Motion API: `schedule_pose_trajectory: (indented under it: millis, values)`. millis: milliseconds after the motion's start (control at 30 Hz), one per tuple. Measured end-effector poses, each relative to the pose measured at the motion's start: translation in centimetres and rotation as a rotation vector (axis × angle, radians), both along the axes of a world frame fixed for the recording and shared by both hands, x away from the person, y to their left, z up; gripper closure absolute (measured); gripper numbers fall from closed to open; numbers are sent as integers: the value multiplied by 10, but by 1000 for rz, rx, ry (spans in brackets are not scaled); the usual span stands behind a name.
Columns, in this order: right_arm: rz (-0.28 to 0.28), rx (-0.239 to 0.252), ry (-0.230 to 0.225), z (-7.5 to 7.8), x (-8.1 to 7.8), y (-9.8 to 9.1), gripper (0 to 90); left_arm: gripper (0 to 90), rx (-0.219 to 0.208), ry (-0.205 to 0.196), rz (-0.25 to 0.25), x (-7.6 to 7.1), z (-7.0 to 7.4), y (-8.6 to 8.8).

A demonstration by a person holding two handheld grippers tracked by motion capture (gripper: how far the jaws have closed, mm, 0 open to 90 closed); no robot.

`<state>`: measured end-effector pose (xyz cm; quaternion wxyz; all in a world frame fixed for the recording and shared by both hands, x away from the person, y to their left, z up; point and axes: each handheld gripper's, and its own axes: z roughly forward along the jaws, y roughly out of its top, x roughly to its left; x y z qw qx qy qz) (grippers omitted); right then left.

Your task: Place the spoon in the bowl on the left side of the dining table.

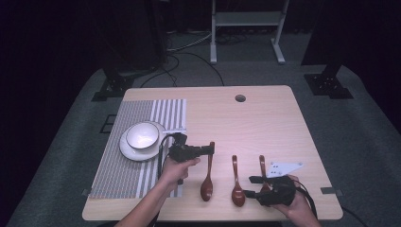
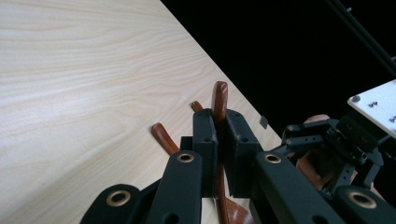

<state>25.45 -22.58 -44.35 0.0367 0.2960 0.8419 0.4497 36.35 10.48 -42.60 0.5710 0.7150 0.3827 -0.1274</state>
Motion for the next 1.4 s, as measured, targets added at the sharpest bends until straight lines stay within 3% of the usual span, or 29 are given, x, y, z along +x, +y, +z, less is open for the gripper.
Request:
schedule_pose_trajectory:
  millis: [533,667,1400]
  values:
    - [-96,17,12,-3,-6,-33,374,844,72,-55,50,8,17,12]
    - [-108,21,17,-5,-7,-38,371,844,91,-56,41,12,20,13]
    - [-152,66,8,-4,-8,-51,368,844,141,-98,101,26,44,30]
